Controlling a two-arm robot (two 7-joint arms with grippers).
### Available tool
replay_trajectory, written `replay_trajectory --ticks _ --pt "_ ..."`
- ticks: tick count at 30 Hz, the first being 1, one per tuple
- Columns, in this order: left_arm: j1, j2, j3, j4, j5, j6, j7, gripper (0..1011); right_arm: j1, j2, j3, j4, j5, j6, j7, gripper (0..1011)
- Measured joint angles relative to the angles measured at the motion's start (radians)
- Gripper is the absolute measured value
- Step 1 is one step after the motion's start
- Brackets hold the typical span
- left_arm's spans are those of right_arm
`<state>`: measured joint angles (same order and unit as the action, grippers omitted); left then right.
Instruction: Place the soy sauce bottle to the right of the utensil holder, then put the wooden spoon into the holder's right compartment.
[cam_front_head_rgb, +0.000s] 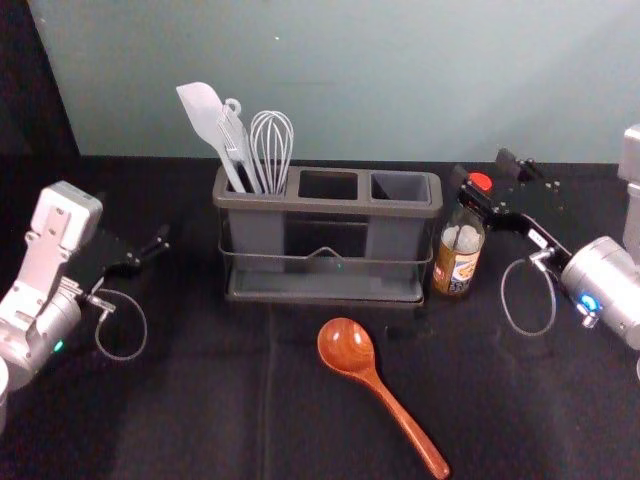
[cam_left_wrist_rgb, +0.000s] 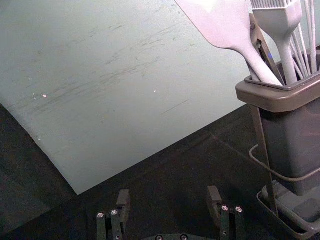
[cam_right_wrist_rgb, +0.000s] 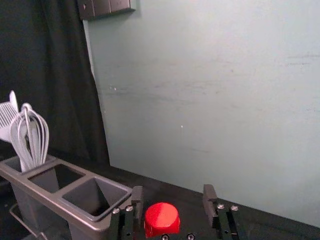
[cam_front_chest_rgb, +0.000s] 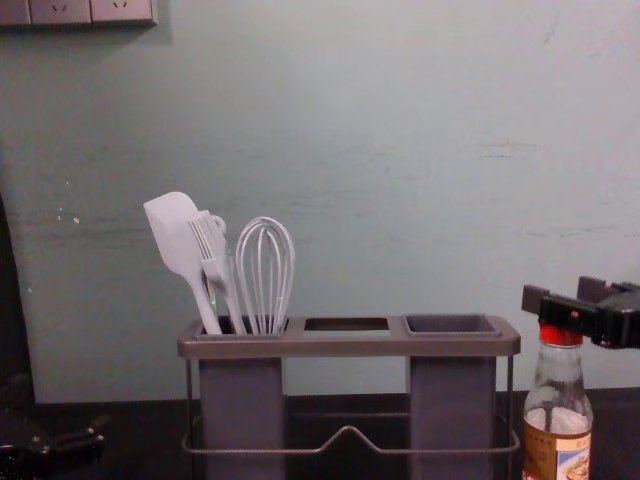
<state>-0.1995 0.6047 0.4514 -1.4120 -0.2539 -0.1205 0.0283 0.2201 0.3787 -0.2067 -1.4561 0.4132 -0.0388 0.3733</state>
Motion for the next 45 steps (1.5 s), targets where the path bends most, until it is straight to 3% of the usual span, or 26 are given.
replay_trajectory --ticks 10,24,33,41,45 --pt "0.0 0.0 0.0 0.0 0.0 0.0 0.0 1005 -0.059 0.032 0.026 -0.11 0.024 0.004 0.003 1004" --pt "0.0 0.0 0.0 0.0 0.0 0.0 0.0 1005 -0.173 0.093 0.029 -0.259 0.044 -0.004 0.036 1004" --pt "0.0 0.0 0.0 0.0 0.0 0.0 0.0 1005 -0.217 0.122 -0.049 -0.299 0.034 0.001 0.084 1004" --pt "0.0 0.0 0.0 0.0 0.0 0.0 0.0 1005 -0.217 0.126 -0.142 -0.27 0.005 0.029 0.105 1004" --pt "0.0 0.0 0.0 0.0 0.0 0.0 0.0 1005 -0.212 0.118 -0.173 -0.246 -0.007 0.041 0.104 1004"
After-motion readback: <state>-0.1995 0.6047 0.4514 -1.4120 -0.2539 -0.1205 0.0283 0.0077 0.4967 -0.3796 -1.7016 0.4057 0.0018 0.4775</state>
